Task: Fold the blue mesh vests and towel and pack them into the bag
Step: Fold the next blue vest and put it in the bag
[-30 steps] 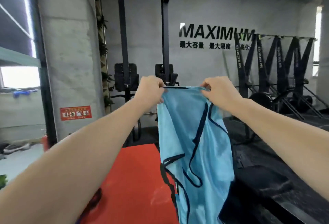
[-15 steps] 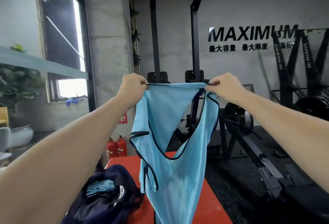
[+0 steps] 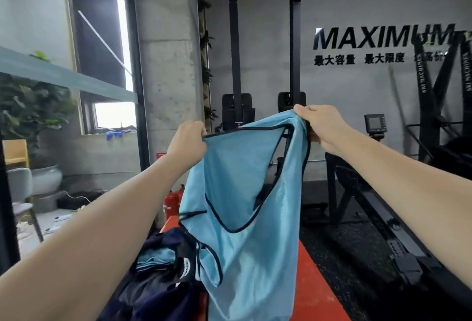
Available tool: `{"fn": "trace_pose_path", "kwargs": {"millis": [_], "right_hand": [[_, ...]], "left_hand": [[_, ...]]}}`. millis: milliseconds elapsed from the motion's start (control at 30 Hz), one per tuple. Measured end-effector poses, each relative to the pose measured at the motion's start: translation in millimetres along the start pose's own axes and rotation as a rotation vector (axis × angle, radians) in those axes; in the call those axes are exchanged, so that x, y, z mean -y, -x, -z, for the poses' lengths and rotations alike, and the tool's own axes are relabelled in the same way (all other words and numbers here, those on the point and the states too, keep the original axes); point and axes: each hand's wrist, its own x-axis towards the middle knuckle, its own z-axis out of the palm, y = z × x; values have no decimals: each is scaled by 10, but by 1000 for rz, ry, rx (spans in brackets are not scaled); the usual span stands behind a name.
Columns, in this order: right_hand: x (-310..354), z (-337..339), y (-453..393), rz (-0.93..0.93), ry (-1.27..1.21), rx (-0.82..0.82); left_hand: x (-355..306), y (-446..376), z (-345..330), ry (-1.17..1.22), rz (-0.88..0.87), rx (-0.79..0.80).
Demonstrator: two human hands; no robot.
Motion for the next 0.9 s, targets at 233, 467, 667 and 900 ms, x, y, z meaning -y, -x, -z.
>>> {"fn": "trace_pose_path", "kwargs": {"millis": [233, 467, 667, 900], "right_hand": [[-184, 73, -255, 6, -175, -272], [-276, 284, -316, 2, -212, -427], [-173, 398, -193, -31, -268, -393], [104, 387, 30, -13, -202, -206]], "left_hand": [[387, 82, -266, -117, 144, 363], [561, 87, -88, -319, 254, 670], [529, 18, 188, 101, 432, 517], [-13, -71, 649, 438, 394, 371]]}}
